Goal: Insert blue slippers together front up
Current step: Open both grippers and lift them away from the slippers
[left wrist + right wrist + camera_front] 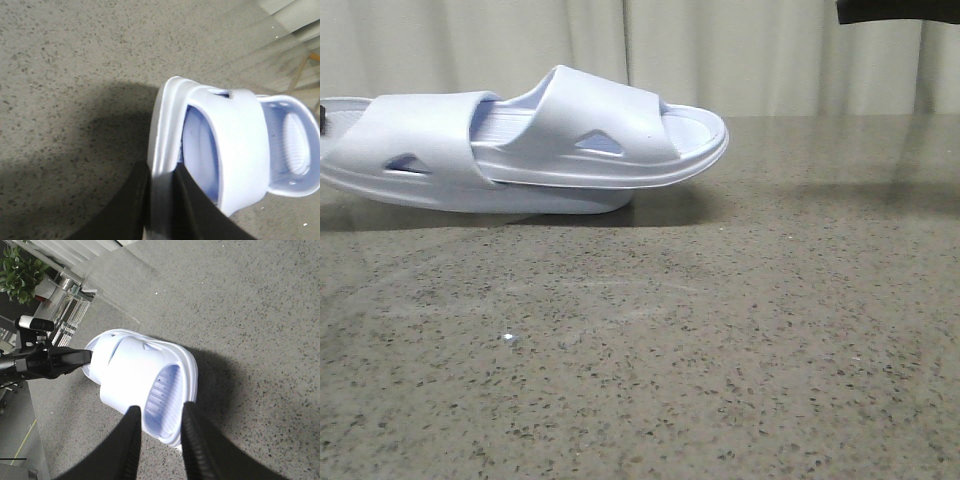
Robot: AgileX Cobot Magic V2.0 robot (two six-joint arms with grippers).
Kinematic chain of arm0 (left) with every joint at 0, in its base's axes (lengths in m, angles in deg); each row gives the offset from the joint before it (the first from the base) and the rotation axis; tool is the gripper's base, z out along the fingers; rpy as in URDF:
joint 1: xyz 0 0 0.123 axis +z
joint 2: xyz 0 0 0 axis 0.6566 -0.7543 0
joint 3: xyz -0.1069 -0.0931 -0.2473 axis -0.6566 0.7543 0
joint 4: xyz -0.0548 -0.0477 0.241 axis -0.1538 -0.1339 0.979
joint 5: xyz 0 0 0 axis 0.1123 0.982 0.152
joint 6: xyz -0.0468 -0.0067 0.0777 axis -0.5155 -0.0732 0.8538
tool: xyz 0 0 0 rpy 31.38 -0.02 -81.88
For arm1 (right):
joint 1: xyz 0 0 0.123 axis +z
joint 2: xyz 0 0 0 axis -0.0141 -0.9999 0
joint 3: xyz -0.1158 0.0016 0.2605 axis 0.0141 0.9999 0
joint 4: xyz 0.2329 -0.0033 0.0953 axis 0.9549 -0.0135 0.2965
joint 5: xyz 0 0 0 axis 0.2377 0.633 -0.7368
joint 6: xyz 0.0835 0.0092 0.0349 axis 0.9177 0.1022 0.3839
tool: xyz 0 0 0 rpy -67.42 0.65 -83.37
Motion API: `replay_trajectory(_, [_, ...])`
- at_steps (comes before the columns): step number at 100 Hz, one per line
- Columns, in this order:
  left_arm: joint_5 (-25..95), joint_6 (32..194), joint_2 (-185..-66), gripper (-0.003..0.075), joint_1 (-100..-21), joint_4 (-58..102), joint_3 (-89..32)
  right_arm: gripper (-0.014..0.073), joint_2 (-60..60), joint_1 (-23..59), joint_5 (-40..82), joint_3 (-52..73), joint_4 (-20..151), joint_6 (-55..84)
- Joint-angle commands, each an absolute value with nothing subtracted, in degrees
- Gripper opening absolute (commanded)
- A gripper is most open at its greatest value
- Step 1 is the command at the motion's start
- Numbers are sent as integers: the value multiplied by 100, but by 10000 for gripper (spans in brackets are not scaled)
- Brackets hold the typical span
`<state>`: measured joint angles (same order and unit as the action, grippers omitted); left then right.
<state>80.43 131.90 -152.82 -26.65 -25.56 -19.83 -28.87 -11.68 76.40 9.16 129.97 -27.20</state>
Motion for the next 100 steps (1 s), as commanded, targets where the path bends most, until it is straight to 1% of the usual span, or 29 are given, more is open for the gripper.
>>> replay_trajectory(1, [8131,13311,-15130,66,-2642,-2704,-2152,153,-2613,-1229,8287,737,13276,-2815])
replay_trajectory(11, [8034,13324,-15130,169,-2642,-2497,-2152,153,-2600,-1229,8287,737,13276,-2805])
replay_trajectory(23, [7978,13409,-15130,334,-2642,-2481,-2152,153,-2600,-1229,8282,737,13267,-2805])
replay_trajectory(30, [7990,13466,-15130,403,-2642,-2462,-2181,153,-2600,-1229,8282,737,13229,-2805])
replay_trajectory(37, [8168,13466,-15130,423,-2642,-2357,-2302,153,-2600,-1229,8282,737,13186,-2805])
replay_trajectory(60, [9011,13475,-14897,421,-2642,-2237,-3112,152,-2562,-1364,8260,737,12989,-2762])
replay_trajectory(67, [9058,13475,-14735,400,-2642,-2237,-3262,147,-2506,-1501,8260,737,12911,-2646])
replay_trajectory(74, [9003,13475,-14564,342,-2642,-2237,-3316,113,-2396,-1617,8260,737,12859,-2591])
replay_trajectory(81, [8931,13475,-14407,243,-2642,-2228,-3316,36,-2256,-1659,8260,763,12859,-2591])
replay_trajectory(86, [8865,13475,-14297,146,-2667,-2178,-3316,-26,-2161,-1659,8232,763,12859,-2591])
replay_trajectory(88, [8832,13475,-14249,120,-2697,-2159,-3316,-52,-2115,-1648,8221,763,12859,-2591])
replay_trajectory(93, [8702,13475,-14123,12,-2785,-2052,-3316,-104,-2011,-1603,8195,763,12855,-2591])
replay_trajectory(100, [8387,13475,-13912,15,-2964,-1857,-3316,-99,-1863,-1516,8091,763,12855,-2591])
